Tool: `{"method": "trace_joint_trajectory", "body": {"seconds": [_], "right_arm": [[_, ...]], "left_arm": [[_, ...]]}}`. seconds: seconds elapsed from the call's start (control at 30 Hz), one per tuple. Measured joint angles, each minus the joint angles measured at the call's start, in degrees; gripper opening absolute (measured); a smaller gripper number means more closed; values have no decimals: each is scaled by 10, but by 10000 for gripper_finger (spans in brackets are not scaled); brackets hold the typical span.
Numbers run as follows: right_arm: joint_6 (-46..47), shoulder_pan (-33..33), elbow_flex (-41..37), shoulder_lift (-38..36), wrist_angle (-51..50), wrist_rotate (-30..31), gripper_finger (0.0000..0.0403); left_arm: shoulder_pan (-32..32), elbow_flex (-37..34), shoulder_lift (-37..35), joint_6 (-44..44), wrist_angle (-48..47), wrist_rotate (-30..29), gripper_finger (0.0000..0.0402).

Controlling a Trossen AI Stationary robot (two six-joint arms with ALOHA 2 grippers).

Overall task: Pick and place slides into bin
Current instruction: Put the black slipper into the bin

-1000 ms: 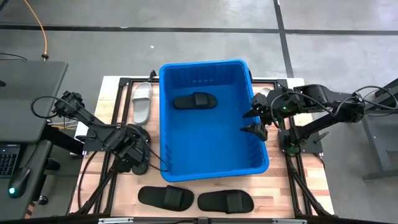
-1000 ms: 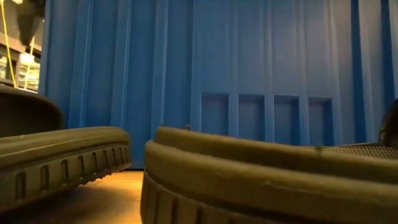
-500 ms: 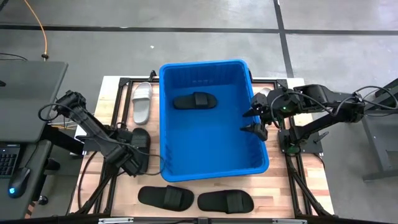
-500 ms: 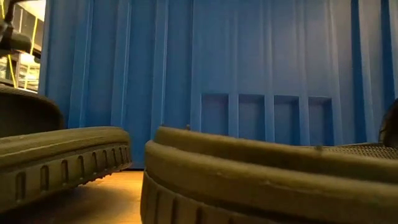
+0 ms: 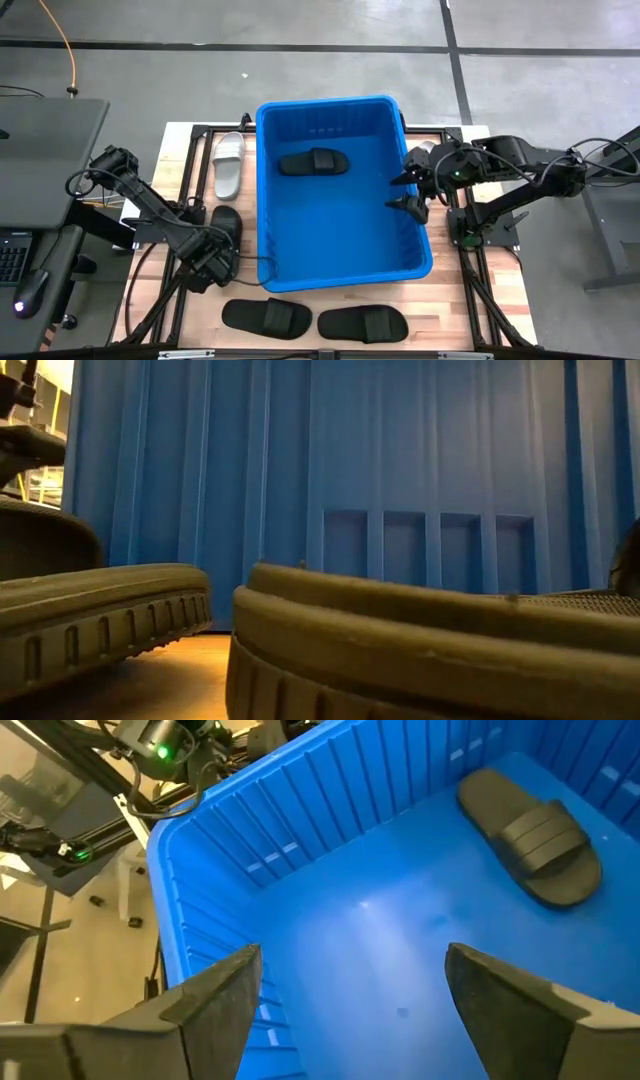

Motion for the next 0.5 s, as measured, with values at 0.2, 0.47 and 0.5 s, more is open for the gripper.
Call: {"method": "trace_joint_trajectory", "body": {"seconds": [0.2,0.47,0.5], "right_arm": [[13,0,0,0,-2,4,303],[71,0,0,2,-2,50,303],[76,0,0,3,-2,52,303]], "left_arm": [[0,0,0,22,8,-28,358],[0,0,29,110,-4,-64,358],[0,0,36,126,-9,-68,358]]}}
